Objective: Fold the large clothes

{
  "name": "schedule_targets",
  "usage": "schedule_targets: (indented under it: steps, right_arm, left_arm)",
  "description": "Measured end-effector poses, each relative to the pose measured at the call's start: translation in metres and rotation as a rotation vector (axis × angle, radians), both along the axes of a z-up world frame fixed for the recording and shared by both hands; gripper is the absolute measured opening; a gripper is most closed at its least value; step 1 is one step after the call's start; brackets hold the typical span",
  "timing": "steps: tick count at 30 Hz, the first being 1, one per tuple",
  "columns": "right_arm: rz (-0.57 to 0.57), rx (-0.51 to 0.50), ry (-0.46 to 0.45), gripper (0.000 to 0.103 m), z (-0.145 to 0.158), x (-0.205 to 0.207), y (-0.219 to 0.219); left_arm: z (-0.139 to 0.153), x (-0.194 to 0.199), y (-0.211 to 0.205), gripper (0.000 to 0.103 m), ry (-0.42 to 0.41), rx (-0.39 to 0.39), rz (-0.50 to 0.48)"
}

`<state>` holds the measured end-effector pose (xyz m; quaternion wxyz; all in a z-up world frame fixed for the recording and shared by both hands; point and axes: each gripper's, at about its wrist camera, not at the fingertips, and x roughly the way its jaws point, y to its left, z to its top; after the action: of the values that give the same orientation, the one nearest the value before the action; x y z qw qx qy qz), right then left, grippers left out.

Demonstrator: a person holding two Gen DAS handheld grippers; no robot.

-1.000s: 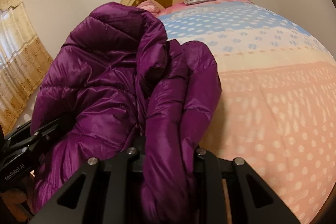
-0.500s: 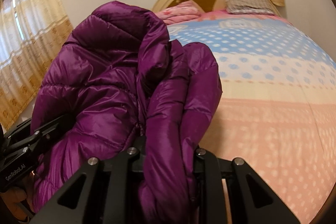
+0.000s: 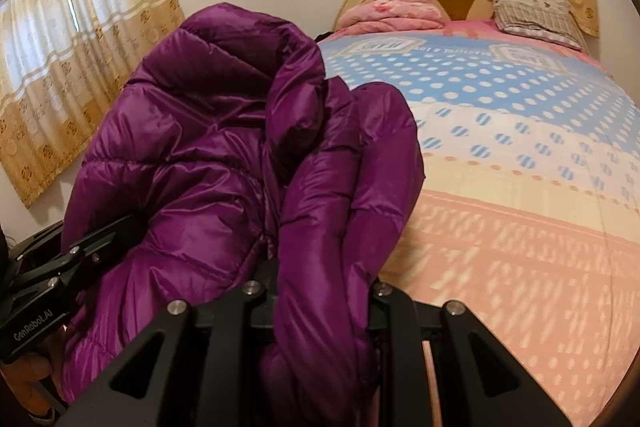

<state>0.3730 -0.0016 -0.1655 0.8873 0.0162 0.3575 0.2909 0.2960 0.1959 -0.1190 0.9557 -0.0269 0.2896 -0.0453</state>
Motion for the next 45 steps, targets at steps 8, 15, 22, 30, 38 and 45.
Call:
schedule_targets:
  steps: [8,15,22,30,38,45]
  right_arm:
    - [0.016,-0.026,0.044,0.024,-0.017,0.002,0.013]
    - [0.033,-0.041,0.070,0.024,-0.026,-0.004,0.024]
    - [0.034,-0.042,0.084,0.024,-0.027,0.010,0.030]
    - [0.038,-0.049,0.084,0.024,-0.030,0.013,0.028]
    - [0.026,-0.071,0.092,0.031,-0.034,0.013,0.032]
    - [0.008,-0.065,0.119,0.043,-0.042,0.018,0.029]
  left_arm:
    - [-0.021,0.004,0.015,0.032,0.045,-0.010,0.012]
    - [-0.035,0.005,0.023,0.032,0.075,-0.016,0.029]
    - [-0.046,0.004,0.022,0.033,0.103,-0.020,0.040]
    - [-0.048,0.004,0.025,0.045,0.115,-0.003,0.057]
    - [-0.059,0.002,0.028,0.069,0.142,0.033,0.117]
    - [-0.065,-0.002,0.030,0.075,0.136,0.026,0.134]
